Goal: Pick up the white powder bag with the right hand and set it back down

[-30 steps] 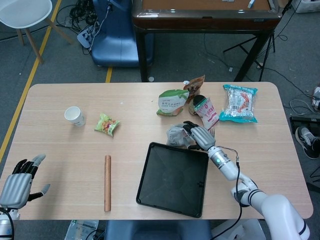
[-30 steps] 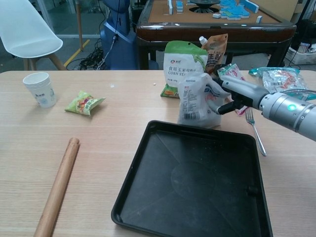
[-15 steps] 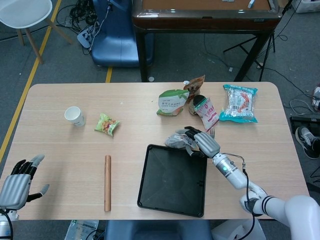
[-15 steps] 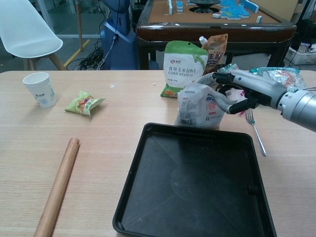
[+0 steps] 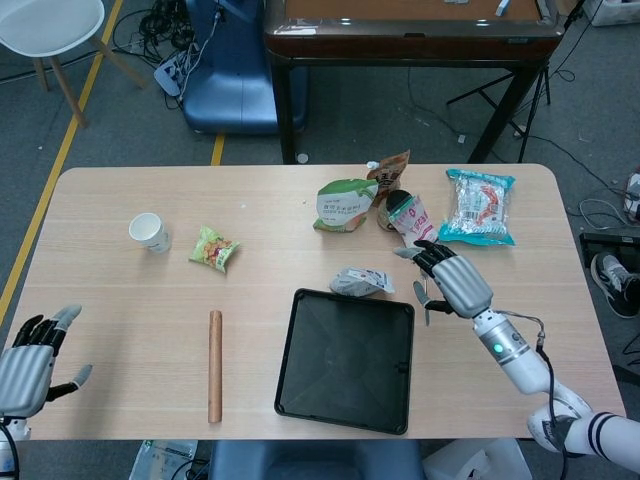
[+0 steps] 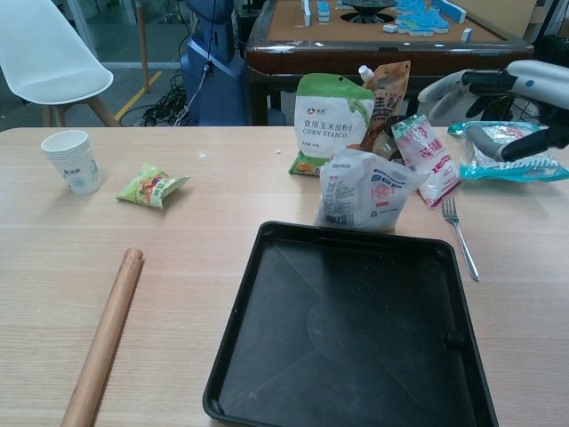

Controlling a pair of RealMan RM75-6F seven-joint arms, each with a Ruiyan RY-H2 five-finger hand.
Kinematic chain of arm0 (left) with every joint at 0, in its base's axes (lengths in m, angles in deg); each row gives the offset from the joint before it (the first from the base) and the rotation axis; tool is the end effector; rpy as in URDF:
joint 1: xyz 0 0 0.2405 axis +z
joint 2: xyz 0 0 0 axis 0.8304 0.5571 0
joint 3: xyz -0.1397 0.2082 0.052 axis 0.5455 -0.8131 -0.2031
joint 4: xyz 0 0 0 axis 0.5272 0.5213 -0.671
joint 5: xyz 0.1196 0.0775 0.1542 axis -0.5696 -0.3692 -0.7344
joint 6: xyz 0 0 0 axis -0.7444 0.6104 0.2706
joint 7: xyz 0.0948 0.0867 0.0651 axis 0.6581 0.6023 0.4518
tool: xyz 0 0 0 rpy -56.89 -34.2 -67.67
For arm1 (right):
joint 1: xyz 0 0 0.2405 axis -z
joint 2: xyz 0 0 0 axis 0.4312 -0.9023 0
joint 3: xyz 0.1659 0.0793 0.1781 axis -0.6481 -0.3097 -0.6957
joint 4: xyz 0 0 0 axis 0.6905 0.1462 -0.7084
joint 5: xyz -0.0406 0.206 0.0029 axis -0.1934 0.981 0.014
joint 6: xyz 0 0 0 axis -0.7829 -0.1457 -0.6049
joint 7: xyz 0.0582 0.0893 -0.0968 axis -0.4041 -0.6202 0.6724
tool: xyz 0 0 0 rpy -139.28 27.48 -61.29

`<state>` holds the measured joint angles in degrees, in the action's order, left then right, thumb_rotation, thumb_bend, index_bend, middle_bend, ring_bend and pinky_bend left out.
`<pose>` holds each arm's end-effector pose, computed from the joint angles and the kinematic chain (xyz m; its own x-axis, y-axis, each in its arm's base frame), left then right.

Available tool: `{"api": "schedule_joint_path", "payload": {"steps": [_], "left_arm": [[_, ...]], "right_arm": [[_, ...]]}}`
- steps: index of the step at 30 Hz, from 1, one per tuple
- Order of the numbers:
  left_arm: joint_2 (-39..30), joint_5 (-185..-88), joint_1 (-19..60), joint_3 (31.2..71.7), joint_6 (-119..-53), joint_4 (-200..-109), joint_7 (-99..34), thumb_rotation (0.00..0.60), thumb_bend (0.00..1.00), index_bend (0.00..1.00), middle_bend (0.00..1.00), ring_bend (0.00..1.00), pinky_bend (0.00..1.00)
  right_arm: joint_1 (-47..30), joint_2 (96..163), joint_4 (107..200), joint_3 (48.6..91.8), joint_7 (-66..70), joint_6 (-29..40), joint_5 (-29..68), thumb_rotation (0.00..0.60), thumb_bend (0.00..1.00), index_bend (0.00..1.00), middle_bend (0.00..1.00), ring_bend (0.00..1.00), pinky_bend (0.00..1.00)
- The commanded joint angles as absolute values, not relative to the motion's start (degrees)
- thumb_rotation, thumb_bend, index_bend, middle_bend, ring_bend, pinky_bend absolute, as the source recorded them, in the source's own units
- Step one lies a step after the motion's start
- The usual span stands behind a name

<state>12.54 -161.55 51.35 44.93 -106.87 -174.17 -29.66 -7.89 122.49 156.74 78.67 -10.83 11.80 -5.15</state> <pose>-0.3101 0.1761 0.1472 0.4322 0.0231 0.9015 0.9017 -0.0169 -0.4319 -0.2264 -0.3212 0.0743 0.2958 -0.1453 0.9441 -0.8779 -0.4310 0.2087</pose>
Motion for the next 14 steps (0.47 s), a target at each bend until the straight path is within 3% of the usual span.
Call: {"api": "schedule_joint_path", "payload": {"steps": [1, 3, 5, 14], "left_arm": [[12.67, -161.43, 51.31, 45.01, -106.83, -174.31, -29.35, 0.600, 0.22, 0.10, 0.13, 0.18, 0.08], [12.56, -161.38, 51.23, 45.13, -106.87, -174.39, -29.04, 0.600, 0.22, 0.10, 0.13, 0.18, 0.08], [12.20, -161.33, 51.14, 45.30, -106.96, -174.33, -28.58, 0.600, 0.22, 0.10, 0.13, 0.18, 0.08], [11.05, -161.44, 50.96, 45.60, -107.42, -174.69, -26.97, 0.600, 0.22, 0.10, 0.13, 0.18, 0.08]], "right_arm": [[-2.36, 115.08, 164.02, 79.16, 1.75, 16.56, -2.19, 0.600, 0.58, 0.31, 0.38, 0.28, 0.33], [0.05, 112.65, 166.58, 79.44, 7.67, 18.54, -0.55, 0.600, 0.58, 0.42, 0.46, 0.38, 0.48], [2.19, 110.28, 169.39, 80.03, 12.25, 19.37, 1.41, 0.600, 0.58, 0.47, 0.49, 0.43, 0.54], [9.37, 106.21, 175.41, 80.88, 17.65, 24.45, 4.69, 0.600, 0.58, 0.49, 0.50, 0.43, 0.54]]}}
